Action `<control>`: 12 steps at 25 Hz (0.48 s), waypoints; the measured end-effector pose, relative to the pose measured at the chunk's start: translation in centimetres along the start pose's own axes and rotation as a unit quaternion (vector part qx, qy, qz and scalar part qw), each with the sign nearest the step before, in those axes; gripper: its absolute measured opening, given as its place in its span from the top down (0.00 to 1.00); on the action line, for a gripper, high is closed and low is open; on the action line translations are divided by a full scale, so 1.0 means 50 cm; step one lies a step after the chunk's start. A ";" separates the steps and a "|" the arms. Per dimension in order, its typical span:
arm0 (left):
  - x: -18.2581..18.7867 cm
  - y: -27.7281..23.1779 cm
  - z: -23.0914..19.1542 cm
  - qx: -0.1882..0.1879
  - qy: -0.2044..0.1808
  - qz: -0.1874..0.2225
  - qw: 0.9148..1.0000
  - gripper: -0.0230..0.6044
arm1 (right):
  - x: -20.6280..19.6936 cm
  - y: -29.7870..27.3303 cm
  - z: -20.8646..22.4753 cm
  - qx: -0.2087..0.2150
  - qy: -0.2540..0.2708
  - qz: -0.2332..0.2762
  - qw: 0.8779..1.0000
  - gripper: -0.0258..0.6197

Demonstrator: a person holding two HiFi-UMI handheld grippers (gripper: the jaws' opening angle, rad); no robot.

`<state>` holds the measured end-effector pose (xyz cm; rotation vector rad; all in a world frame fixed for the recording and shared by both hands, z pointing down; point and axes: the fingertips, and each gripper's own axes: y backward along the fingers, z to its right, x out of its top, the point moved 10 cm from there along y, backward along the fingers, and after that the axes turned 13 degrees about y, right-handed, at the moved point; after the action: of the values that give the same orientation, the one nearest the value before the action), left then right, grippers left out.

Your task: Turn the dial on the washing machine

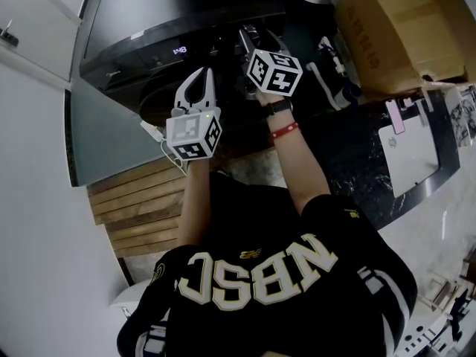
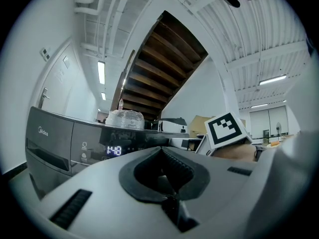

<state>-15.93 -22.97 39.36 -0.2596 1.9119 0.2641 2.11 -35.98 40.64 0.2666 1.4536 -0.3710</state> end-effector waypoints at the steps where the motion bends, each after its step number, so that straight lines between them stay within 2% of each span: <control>1: -0.001 -0.001 0.001 0.000 0.000 0.000 1.000 0.94 | 0.000 0.000 0.000 -0.001 -0.001 -0.001 1.000 0.58; 9: 0.006 -0.003 0.001 -0.002 -0.002 0.005 1.000 0.94 | 0.001 0.000 0.000 -0.006 -0.017 -0.006 1.000 0.59; 11: 0.006 -0.004 -0.001 -0.002 -0.001 0.006 1.000 0.94 | -0.003 0.000 0.002 -0.007 -0.046 0.002 0.999 0.59; 12: 0.006 -0.004 0.000 -0.002 0.000 0.006 1.000 0.94 | -0.009 0.001 0.006 -0.008 -0.079 0.009 0.997 0.59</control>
<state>-15.99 -23.20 39.07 -0.2509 1.9136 0.2755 2.35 -36.02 41.09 0.2316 1.2977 -0.3569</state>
